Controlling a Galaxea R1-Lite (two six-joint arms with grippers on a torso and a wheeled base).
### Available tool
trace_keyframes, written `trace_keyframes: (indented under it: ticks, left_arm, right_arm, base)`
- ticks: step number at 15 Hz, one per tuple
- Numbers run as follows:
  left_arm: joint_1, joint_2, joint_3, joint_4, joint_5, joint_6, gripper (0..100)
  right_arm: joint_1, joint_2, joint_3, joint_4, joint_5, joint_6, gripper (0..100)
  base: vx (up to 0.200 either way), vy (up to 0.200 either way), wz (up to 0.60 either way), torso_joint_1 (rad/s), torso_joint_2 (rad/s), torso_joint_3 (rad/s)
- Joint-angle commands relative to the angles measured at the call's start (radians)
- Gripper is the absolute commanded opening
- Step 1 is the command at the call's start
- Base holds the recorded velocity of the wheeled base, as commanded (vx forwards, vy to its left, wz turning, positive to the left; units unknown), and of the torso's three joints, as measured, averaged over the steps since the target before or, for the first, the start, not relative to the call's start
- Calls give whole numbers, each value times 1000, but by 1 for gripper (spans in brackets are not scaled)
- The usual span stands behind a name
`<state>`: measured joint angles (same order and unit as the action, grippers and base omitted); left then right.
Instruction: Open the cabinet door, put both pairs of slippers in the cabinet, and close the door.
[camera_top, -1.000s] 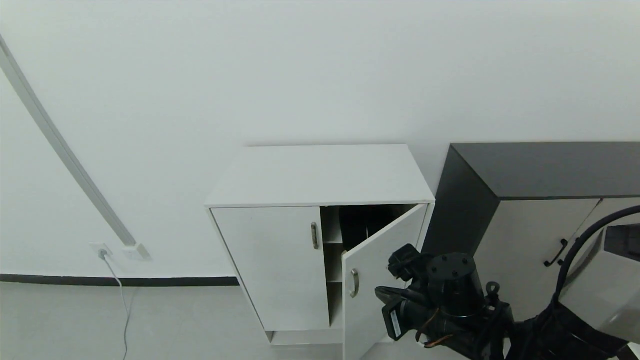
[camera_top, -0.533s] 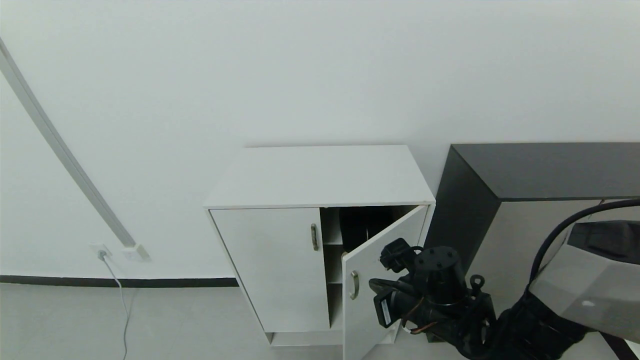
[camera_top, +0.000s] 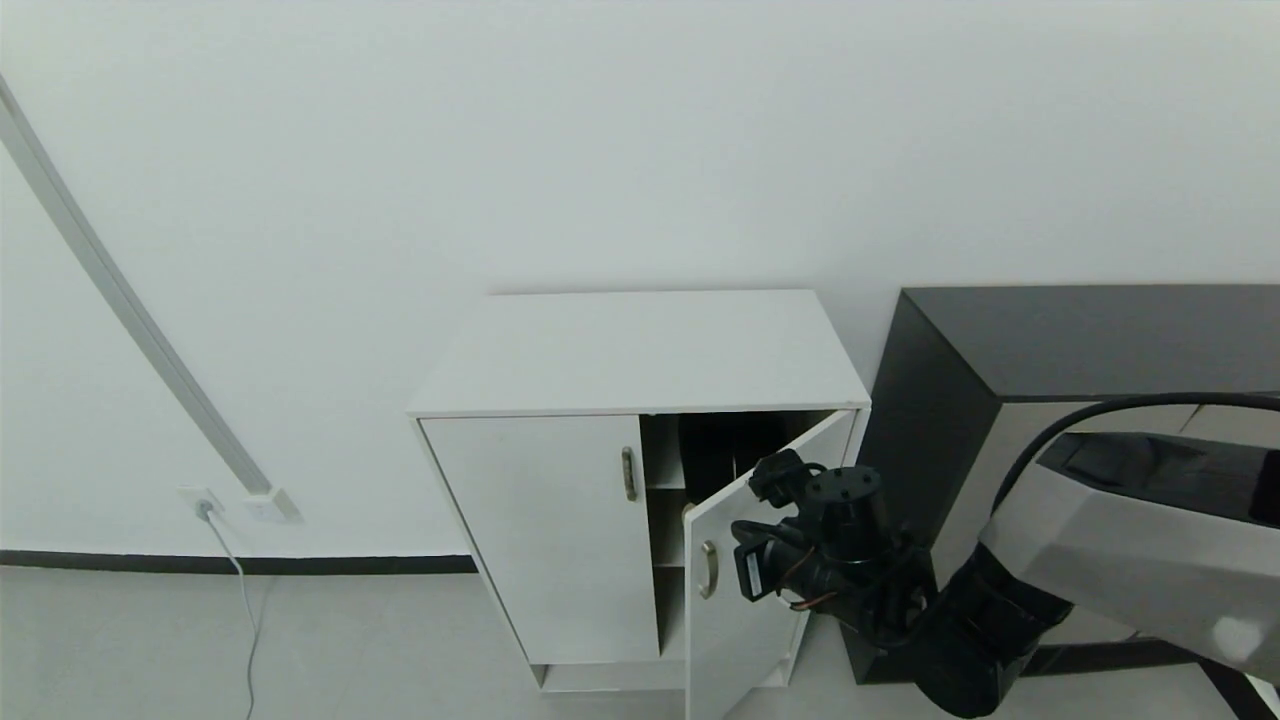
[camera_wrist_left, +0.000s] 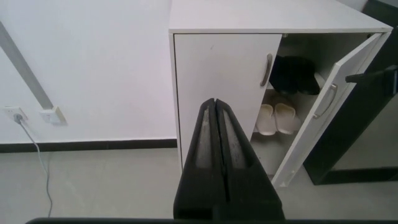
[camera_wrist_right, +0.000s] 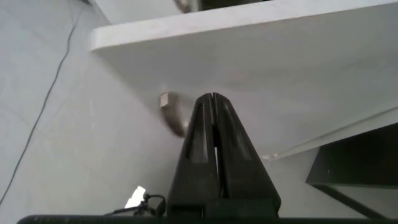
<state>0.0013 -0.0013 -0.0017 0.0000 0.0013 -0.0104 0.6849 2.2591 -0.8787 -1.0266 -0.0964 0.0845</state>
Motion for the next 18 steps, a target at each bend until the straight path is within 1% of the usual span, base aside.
trace_keyframes:
  ticks: [1, 9, 14, 18]
  left_arm:
    - [0, 1, 0, 0, 0, 0, 0]
    - [0, 1, 0, 0, 0, 0, 0]
    - [0, 1, 0, 0, 2, -2, 0]
    - [0, 1, 0, 0, 2, -3, 0]
  right_arm:
    - [-18, 57, -55, -1, 0, -2, 0]
    - [-57, 131, -215, 10, -2, -6, 0]
    - [-94, 157, -332, 99, -2, -6, 0]
    - [-108, 194, -387, 108, -2, -8, 0]
  base:
    - [0, 0, 0, 0, 0, 0]
    - [0, 0, 0, 0, 0, 0]
    - [0, 0, 0, 0, 0, 0]
    - [0, 0, 0, 0, 0, 0]
